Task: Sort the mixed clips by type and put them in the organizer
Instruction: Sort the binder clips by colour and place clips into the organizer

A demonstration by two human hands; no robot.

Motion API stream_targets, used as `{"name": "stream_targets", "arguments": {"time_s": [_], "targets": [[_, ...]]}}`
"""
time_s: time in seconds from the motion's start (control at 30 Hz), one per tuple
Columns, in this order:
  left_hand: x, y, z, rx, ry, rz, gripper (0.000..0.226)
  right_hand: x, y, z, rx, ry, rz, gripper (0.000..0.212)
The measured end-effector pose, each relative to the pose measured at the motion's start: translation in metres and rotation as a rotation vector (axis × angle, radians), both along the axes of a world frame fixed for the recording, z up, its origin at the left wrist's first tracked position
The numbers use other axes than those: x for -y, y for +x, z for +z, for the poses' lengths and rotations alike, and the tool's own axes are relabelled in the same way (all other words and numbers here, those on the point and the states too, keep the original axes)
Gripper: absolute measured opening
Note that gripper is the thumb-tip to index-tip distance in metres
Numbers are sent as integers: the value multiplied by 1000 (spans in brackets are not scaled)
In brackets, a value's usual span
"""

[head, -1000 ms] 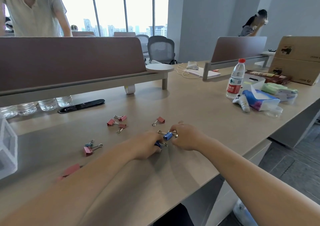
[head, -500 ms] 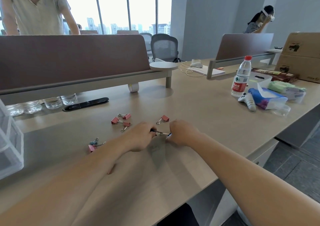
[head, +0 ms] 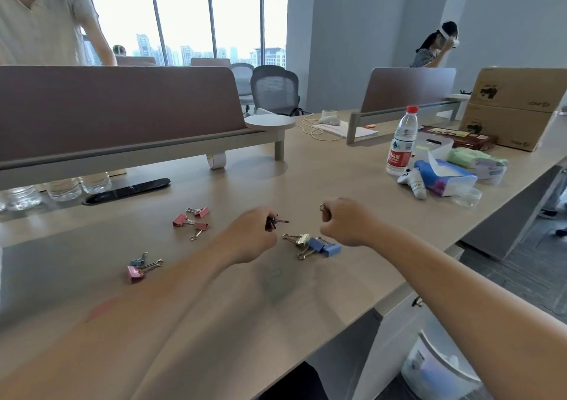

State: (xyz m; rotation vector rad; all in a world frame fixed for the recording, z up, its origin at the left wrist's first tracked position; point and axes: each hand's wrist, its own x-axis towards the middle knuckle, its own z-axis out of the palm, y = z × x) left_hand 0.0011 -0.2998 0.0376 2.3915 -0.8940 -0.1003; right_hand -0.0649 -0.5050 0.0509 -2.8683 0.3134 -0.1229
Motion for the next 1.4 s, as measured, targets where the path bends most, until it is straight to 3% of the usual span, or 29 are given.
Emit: {"name": "stream_targets", "arguments": {"time_s": [0.1,0.27,0.37,0.57,1.03,1.27,1.4], "targets": [[24,2,-8,24,-16,-28,27,24,-11,-8,-85,22,-75,13],[58,1,-20,76,-3,-33,25,29,-12,-33,-206,-49,-66,50],[71,-1,-25,92,33,-27,26,22,-10,-40,-184,-44,-85,52],[83,-5,-31,115,110,-67,31,17,-8,-42,-113,-115,-106,37],[96,-11,-40,178,90,-69,23,20,-16,-34,-187,-61,-122,35],[94,-13,-37,286,176,-69,15,15,-20,-36,-171,-65,-137,34],[90,-19,-31,240,135,-57,15,9,-28,-33,-153,-23,-142,30]]}}
